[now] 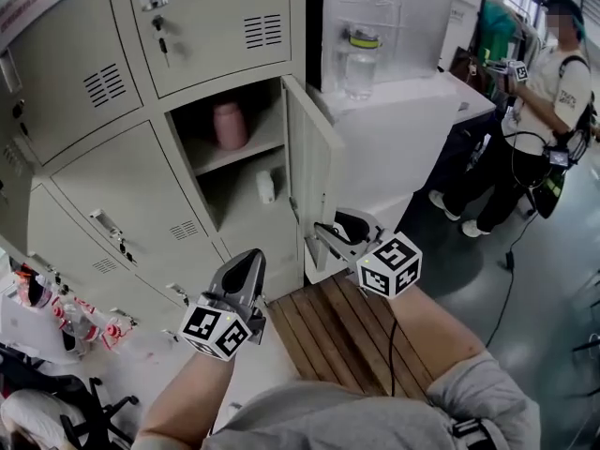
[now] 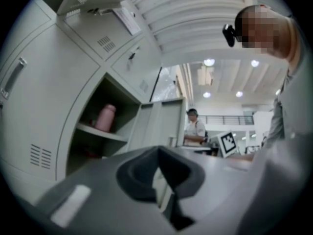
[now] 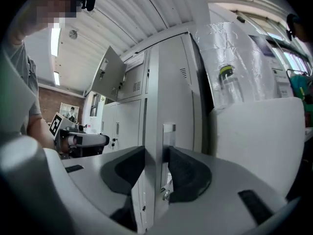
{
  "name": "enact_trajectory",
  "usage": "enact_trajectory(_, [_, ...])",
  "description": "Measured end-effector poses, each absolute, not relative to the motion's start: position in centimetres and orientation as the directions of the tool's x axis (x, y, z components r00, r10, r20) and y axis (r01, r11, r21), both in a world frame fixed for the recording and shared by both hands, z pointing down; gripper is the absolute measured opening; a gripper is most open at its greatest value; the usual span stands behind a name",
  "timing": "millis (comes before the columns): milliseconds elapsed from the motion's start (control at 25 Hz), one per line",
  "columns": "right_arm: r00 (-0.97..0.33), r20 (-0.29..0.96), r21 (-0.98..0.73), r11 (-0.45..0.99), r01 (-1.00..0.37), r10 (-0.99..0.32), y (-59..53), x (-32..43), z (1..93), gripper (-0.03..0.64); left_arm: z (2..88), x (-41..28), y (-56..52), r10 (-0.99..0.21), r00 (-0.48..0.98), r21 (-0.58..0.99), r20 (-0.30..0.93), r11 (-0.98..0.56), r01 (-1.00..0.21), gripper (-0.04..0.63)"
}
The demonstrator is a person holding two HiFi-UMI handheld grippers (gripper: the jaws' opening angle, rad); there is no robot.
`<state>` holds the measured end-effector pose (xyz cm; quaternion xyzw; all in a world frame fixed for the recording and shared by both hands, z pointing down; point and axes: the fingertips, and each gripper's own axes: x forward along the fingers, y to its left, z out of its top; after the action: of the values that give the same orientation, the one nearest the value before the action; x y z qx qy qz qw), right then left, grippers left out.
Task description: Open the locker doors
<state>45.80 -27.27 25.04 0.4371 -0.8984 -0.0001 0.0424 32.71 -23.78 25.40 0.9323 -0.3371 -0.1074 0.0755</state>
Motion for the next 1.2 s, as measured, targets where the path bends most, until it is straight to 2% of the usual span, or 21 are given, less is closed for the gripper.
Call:
enact_trajectory(200, [-0.554, 0.077, 0.055, 0.558, -0.828, -0.829, -27.6, 50.8, 25.0, 0.135, 25.4, 35.1, -24.4, -0.641, 0.754, 0.222, -0.143, -0.763, -0.607, 0.005])
enact_trajectory(440, [-0.437, 0.073, 0.047, 0.440, -0.897, -0.897, -29.0, 56.1, 24.9, 0.097, 25.3, 36.1, -24.6, -0.642, 0.753, 0.233, -0.145, -0.762, -0.605, 0.005])
enact_trajectory(720, [-0.360, 0.085, 0.071, 0.366, -0.928, -0.929, -30.4, 58.7, 25.0, 0.091, 25.6, 36.1, -24.6, -0.647, 0.749, 0.237, -0.141, -0.757, -0.609, 0.005])
enact_trajectory(800, [-0.336, 0.076, 0.084, 0.341, -0.936, -0.939, -30.1, 58.8, 24.7, 0.099, 25.8, 35.6, -24.4, -0.649, 0.747, 0.241, -0.142, -0.755, -0.610, 0.005])
enact_trajectory(880, [-0.283, 0.042, 0.069, 0.285, -0.956, -0.958, -29.0, 59.3, 24.2, 0.168, 26.0, 34.8, -24.0, -0.655, 0.743, 0.245, -0.141, -0.750, -0.614, 0.005])
enact_trajectory(960, [-0.229, 0.003, 0.035, 0.229, -0.973, -0.973, -26.8, 59.1, 24.5, 0.176, 26.5, 33.5, -23.6, -0.666, 0.733, 0.250, -0.138, -0.740, -0.625, 0.005])
enact_trajectory(1040, [-0.252, 0.013, 0.008, 0.252, -0.968, -0.968, -24.2, 56.7, 26.7, 0.175, 27.2, 31.9, -23.1, -0.680, 0.721, 0.251, -0.132, -0.727, -0.639, 0.005])
enact_trajectory(1120, [-0.367, 0.080, -0.045, 0.364, -0.930, -0.927, -21.9, 52.2, 30.5, 0.151, 28.2, 30.2, -22.4, -0.697, 0.707, 0.249, -0.122, -0.711, -0.658, 0.005])
enact_trajectory(1200, [-0.497, 0.155, -0.141, 0.479, -0.867, -0.854, -20.3, 47.1, 34.6, 0.098, 29.5, 28.2, -21.7, -0.719, 0.687, 0.253, -0.101, -0.687, -0.682, 0.005])
